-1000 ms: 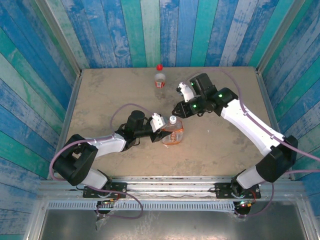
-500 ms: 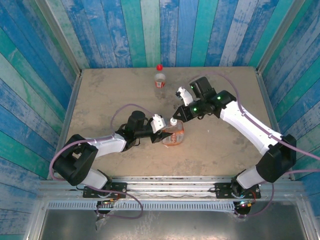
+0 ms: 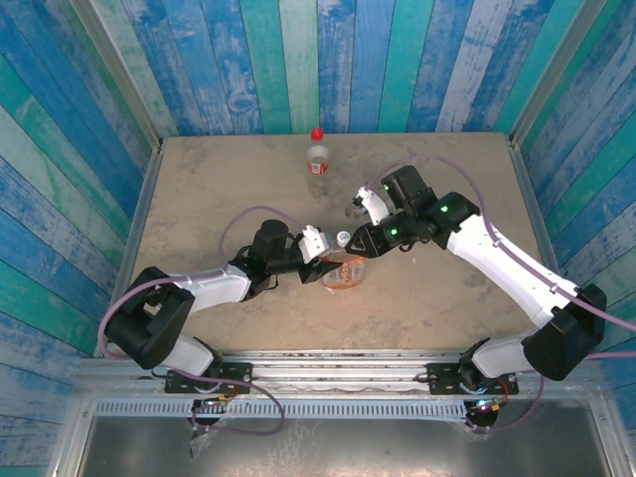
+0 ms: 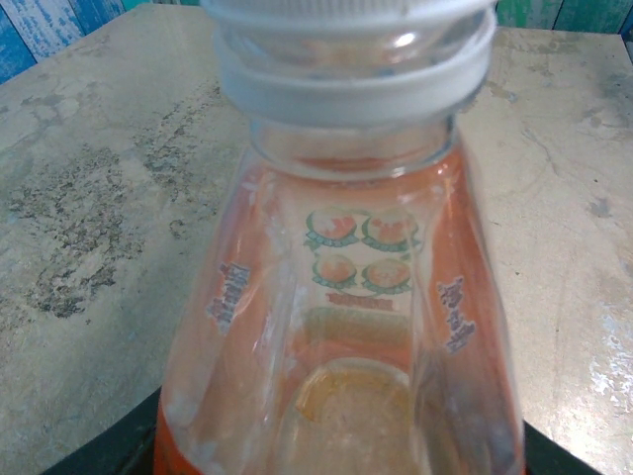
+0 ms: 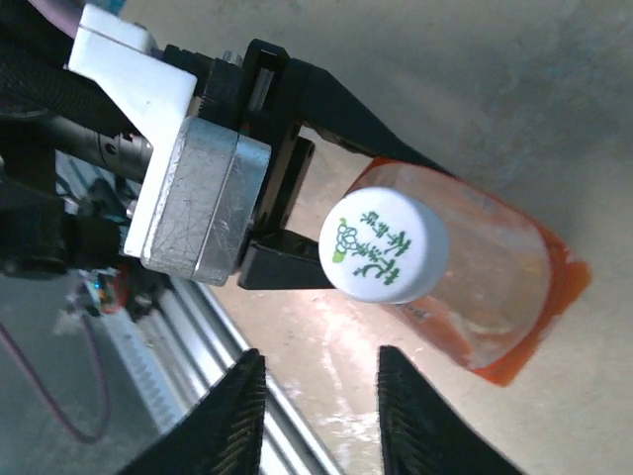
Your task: Screw on the bottle caps
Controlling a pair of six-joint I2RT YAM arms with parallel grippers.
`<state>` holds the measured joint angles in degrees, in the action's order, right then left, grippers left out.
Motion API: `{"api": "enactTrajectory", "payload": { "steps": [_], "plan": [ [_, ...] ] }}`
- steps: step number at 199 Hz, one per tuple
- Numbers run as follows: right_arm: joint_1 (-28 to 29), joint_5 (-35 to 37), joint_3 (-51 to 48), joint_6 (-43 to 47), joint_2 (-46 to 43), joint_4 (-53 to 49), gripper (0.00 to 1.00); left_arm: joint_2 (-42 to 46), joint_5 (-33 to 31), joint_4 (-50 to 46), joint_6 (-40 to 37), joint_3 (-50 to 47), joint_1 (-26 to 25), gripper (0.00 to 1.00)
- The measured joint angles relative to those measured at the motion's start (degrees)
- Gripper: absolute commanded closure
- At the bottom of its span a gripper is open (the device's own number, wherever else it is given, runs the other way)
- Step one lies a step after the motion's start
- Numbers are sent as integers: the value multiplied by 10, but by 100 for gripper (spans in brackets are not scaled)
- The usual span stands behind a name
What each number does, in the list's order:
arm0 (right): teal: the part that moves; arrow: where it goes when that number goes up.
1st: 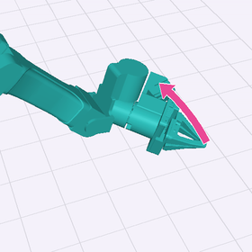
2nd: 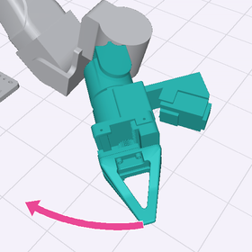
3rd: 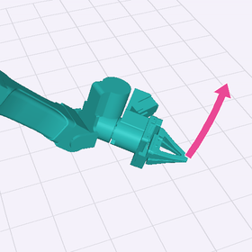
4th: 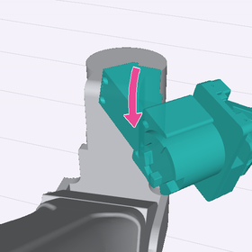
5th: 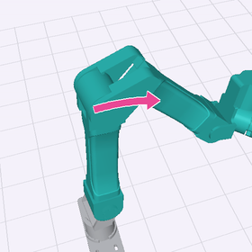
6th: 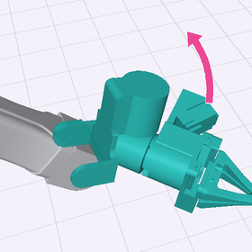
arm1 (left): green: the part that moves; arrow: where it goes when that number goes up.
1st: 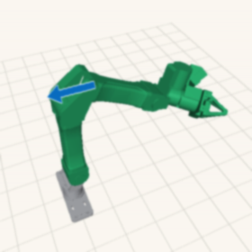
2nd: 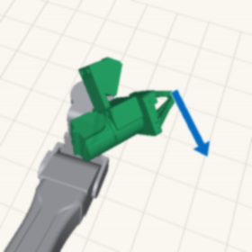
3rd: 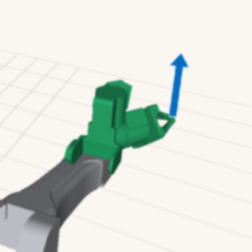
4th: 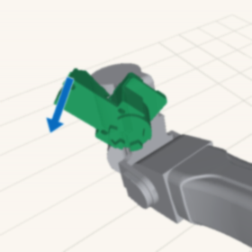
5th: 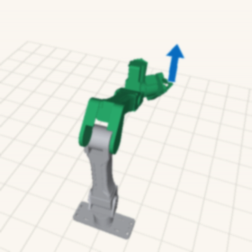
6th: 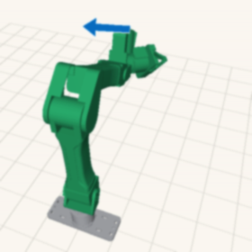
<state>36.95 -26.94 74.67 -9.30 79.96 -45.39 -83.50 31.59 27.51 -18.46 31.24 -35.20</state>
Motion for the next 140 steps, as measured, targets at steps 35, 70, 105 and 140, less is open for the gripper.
{"api": "enactTrajectory", "payload": {
  "steps": [35, 70, 105, 140],
  "plan": [
    [0, 4, 32, 92, 0, -16, 40, 1, 1, -3, 1, 0, 0, 46],
    [0, 4, 68, 242, -14, -53, 37, 20, 3, -56, -11, 14, 0, 46],
    [0, 3, 116, 374, -23, -98, 38, 66, 5, -129, -34, 27, 0, 46],
    [10, 9, 185, 462, 16, -159, 47, 98, 12, -182, -61, 57, 0, 46]
  ]
}}
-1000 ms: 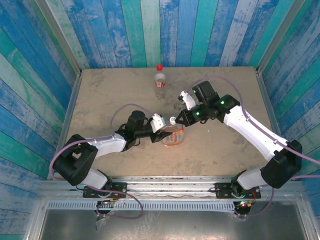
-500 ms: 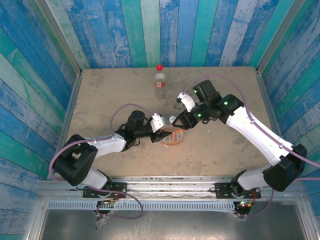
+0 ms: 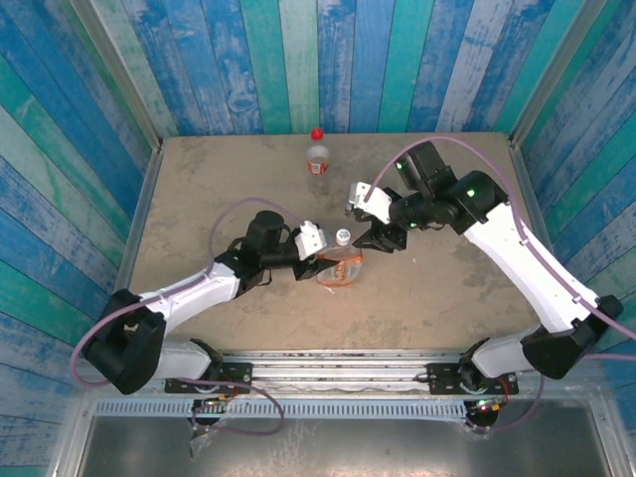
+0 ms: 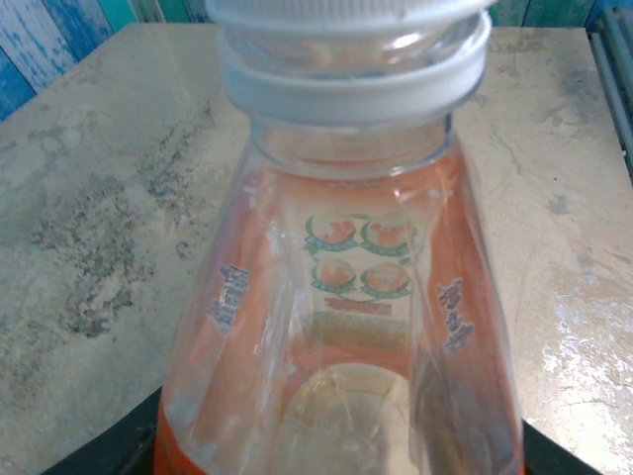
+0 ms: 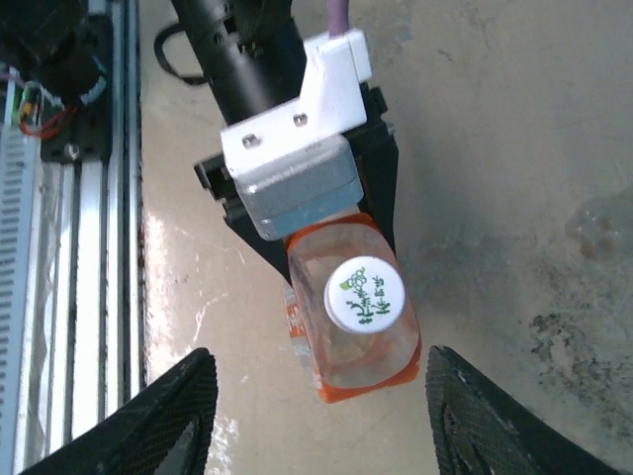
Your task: Screw on the bottle caps
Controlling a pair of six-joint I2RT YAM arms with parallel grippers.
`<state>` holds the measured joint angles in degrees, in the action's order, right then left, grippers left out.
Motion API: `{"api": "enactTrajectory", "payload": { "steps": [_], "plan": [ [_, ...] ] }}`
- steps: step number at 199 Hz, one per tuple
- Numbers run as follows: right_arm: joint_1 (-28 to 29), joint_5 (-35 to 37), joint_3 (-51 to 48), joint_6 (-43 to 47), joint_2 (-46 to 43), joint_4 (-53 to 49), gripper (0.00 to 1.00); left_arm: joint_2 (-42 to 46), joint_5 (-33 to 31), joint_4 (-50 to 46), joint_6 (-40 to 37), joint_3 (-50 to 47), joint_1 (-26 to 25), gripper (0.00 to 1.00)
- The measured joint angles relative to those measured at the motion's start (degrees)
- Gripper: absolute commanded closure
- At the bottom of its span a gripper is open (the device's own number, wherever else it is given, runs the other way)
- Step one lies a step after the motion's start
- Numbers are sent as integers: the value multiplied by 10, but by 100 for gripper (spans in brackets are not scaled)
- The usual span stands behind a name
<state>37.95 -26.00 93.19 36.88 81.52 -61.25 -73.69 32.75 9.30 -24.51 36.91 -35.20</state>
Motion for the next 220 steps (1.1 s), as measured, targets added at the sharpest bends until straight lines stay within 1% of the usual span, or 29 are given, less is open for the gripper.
{"api": "enactTrajectory", "payload": {
  "steps": [35, 73, 102, 112, 127, 141, 154, 183, 220],
  "plan": [
    [26, 11, 45, 40, 55, -35, 52, 22, 5, -30, -17, 7, 0, 46],
    [37, 16, 78, 61, 97, -60, 60, 31, 8, -47, -26, 7, 0, 46],
    [39, 16, 91, 65, 110, -70, 61, 39, 8, -49, -27, 7, 0, 46],
    [39, 16, 92, 66, 110, -70, 65, 40, 8, -49, -27, 7, 0, 46],
    [39, 16, 96, 66, 112, -72, 66, 41, 8, -51, -28, 7, 0, 46],
    [40, 15, 99, 66, 115, -73, 69, 41, 8, -51, -28, 7, -1, 46],
    [40, 13, 99, 64, 117, -73, 68, 41, 8, -53, -28, 6, -1, 46],
    [43, 11, 102, 64, 123, -77, 61, 41, 8, -60, -28, 6, -1, 46],
    [43, 11, 103, 65, 124, -80, 63, 41, 8, -62, -28, 6, -1, 46]
  ]
}}
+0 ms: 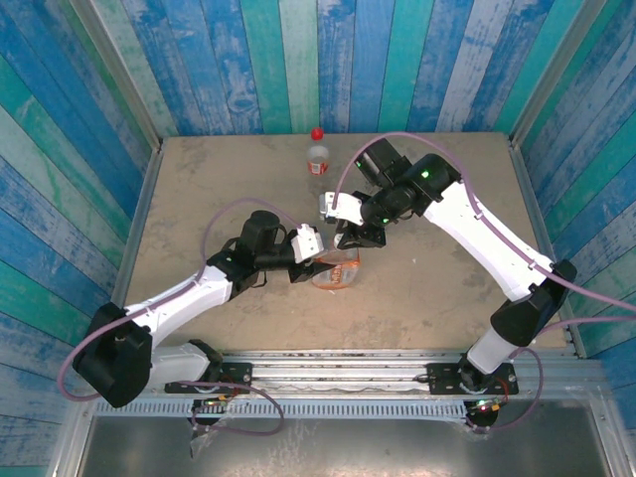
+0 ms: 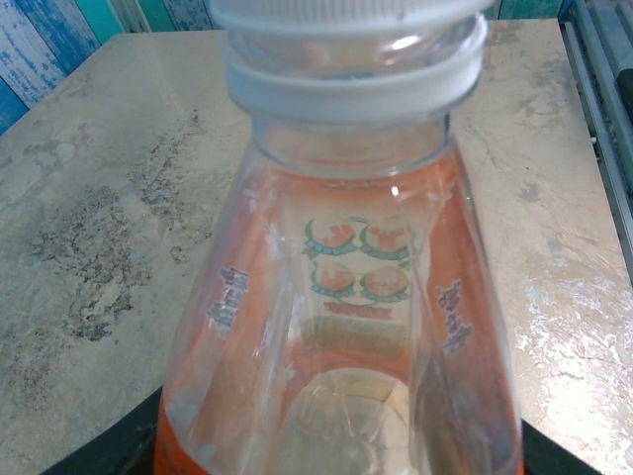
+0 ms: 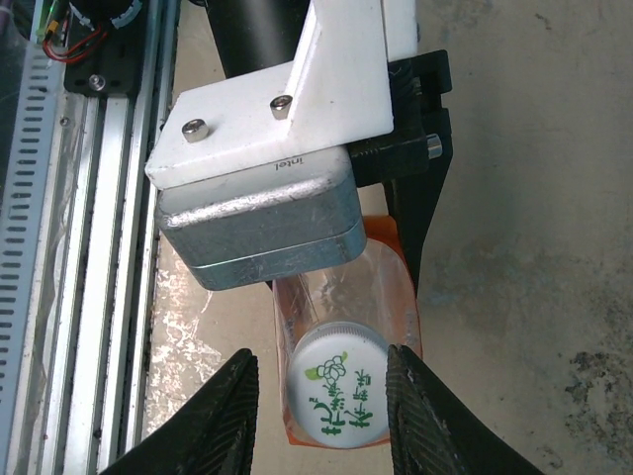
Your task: Screw on the bottle caps
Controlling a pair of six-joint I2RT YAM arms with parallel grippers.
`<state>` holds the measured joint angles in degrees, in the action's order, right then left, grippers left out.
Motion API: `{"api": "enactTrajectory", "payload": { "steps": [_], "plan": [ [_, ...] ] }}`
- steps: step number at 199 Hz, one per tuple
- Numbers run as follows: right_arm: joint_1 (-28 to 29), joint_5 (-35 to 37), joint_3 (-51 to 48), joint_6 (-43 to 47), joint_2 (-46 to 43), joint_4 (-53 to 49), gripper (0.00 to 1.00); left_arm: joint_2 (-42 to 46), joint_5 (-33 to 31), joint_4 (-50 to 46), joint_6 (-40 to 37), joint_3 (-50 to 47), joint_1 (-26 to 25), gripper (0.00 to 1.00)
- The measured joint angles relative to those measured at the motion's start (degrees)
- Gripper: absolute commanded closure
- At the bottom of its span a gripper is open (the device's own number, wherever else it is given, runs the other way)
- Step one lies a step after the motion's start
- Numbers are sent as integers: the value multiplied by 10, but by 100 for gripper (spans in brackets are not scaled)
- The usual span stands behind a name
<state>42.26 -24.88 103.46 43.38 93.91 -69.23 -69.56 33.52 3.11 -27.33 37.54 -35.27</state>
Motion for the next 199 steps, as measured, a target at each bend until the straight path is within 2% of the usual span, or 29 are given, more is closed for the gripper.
{"api": "enactTrajectory", "payload": {
  "steps": [23, 69, 108, 153, 178, 199],
  "plan": [
    [0, 0, 1, 0, 2, -2, 58, 0, 0, -2, 0, 0, 0, 46],
    [0, 6, 3, 0, 11, -5, 59, 2, 0, -2, 0, 0, 0, 46],
    [0, 10, 5, 0, 13, -10, 68, 5, 1, -2, -1, 0, -1, 46],
    [0, 14, 13, -9, 16, -15, 73, 5, -6, 3, 5, 0, -3, 47],
    [3, 40, 15, -68, 16, 0, 77, 5, -38, 16, 20, 0, -5, 47],
    [10, 85, 14, -176, 16, 30, 85, 5, -76, 29, 34, 0, -5, 48]
  ]
}}
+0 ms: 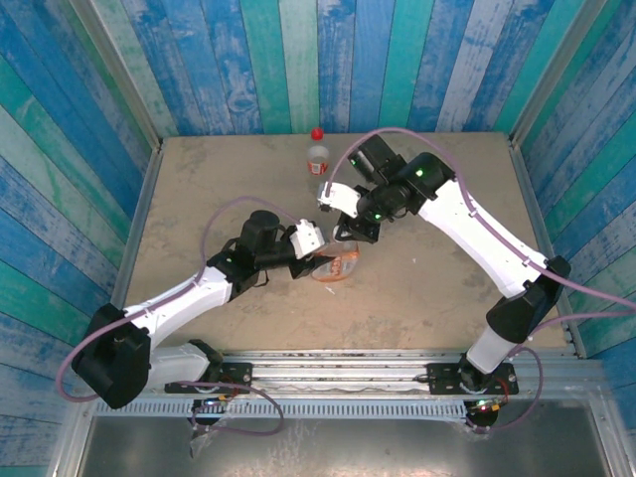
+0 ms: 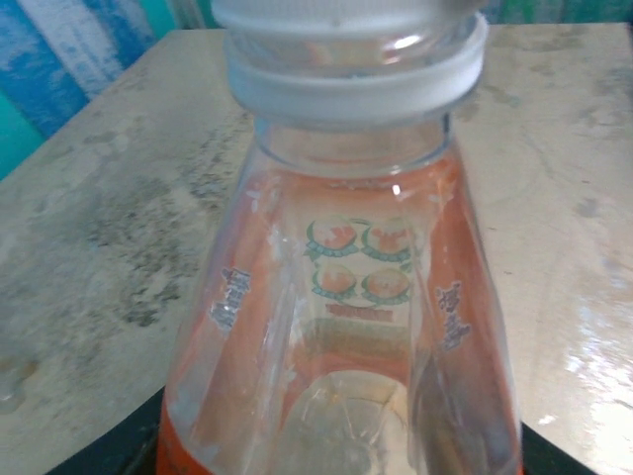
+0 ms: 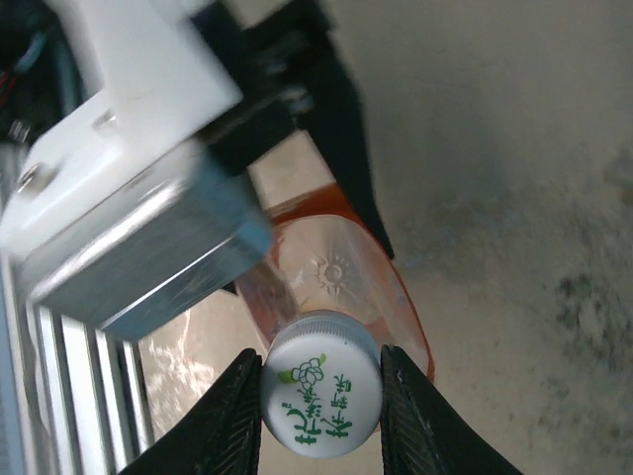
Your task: Screw on the bottle caps
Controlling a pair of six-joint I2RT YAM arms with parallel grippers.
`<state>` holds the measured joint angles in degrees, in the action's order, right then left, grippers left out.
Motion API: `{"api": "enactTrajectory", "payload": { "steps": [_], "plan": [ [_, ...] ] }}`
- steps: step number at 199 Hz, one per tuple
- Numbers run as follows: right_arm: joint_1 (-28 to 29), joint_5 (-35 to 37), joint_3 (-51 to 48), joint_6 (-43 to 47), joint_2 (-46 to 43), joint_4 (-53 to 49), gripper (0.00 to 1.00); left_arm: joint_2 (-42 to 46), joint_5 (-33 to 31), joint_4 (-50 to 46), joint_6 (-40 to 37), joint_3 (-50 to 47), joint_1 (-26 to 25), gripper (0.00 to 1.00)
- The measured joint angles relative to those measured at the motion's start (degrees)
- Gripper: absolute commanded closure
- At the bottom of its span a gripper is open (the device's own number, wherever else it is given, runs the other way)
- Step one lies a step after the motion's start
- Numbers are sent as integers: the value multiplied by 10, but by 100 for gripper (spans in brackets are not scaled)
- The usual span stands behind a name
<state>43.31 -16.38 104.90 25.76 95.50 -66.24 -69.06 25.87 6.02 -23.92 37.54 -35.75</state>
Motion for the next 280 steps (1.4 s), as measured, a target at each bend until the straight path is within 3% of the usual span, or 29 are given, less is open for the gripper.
{"api": "enactTrajectory", "payload": {
  "steps": [52, 66, 86, 110, 126, 157, 209, 244, 280],
  "plan": [
    [21, 101, -45, -340, -11, 58, 96, -12, -75, 11, 9, 0, -8, 48],
    [21, 109, -66, -419, -20, 69, 94, -14, -95, 8, 2, -1, -16, 48],
    [23, 117, -83, -488, -29, 76, 82, -14, -108, 8, -5, -4, -25, 47],
    [24, 111, -89, -497, -35, 81, 45, -14, -107, 12, -9, -5, -26, 47],
    [22, 98, -100, -451, -48, 80, 37, -14, -103, 30, -9, -5, -22, 47],
    [8, 79, -120, -326, -98, 85, 36, -13, -68, 27, -22, -5, -20, 47],
    [-7, 20, -138, -25, -188, 95, 30, -12, -2, -28, -49, -5, -28, 48],
    [-5, -20, -123, 143, -168, 52, 34, -12, 50, -80, -63, 16, -29, 48],
    [-3, -35, -92, 228, -109, 4, 38, -1, 70, -96, -72, 28, -29, 48]
  ]
}}
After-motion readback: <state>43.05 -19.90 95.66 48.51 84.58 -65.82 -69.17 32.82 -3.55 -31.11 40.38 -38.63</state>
